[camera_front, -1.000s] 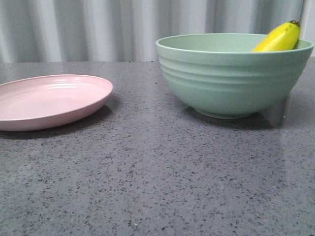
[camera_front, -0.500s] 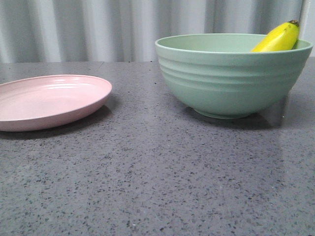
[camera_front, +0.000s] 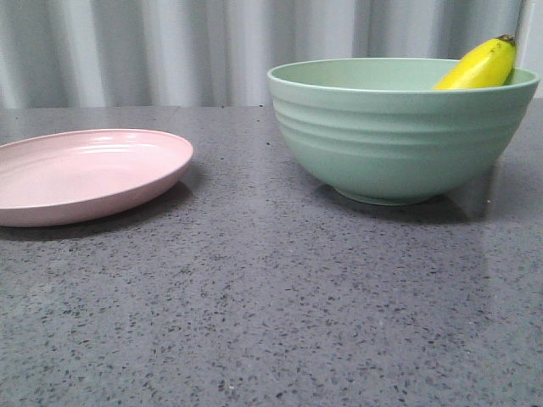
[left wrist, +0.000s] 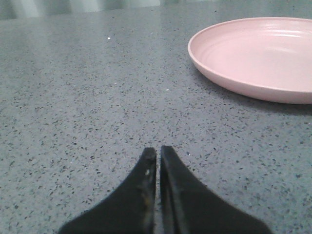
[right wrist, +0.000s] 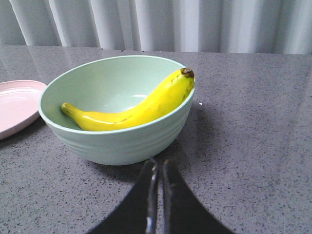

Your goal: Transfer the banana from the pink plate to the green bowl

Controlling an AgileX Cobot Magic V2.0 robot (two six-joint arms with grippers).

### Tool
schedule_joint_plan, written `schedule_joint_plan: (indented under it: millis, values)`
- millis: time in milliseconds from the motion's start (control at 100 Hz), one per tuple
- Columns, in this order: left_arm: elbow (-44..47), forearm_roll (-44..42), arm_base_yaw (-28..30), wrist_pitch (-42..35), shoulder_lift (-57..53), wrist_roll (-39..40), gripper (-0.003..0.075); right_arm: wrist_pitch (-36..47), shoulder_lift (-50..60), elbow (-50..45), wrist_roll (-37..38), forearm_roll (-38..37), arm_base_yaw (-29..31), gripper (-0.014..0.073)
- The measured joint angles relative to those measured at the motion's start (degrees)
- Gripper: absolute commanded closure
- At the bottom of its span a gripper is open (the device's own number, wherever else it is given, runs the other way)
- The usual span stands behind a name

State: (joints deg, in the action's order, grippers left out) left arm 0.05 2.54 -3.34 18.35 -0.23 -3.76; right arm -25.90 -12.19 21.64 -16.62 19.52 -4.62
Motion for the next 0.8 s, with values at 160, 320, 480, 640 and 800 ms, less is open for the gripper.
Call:
schedule_joint_plan:
  millis: [160,320,480,640,800]
  values:
    - [0.0,0.0,0.0,0.0,0.0,0.0,0.0739,0.0,0.0,0.0,0.0,0.0,0.0,0.0666]
    - [0.0,0.0,0.0,0.0,0.0,0.0,0.0739,0.0,0.0,0.0,0.0,0.0,0.0,0.0666]
    - [0.0,0.0,0.0,0.0,0.0,0.0,0.0739,0.0,0.0,0.0,0.0,0.0,0.0,0.0666]
    - [0.0,0.0,0.0,0.0,0.0,0.0,0.0739,0.49,0.37,-0.4,0.0,-1.08,0.0,0.0666]
    - [0.0,0.0,0.0,0.0,0.0,0.0,0.0739,8.66,3.5,-5.2,0.0,-6.86,1.58,0.0666]
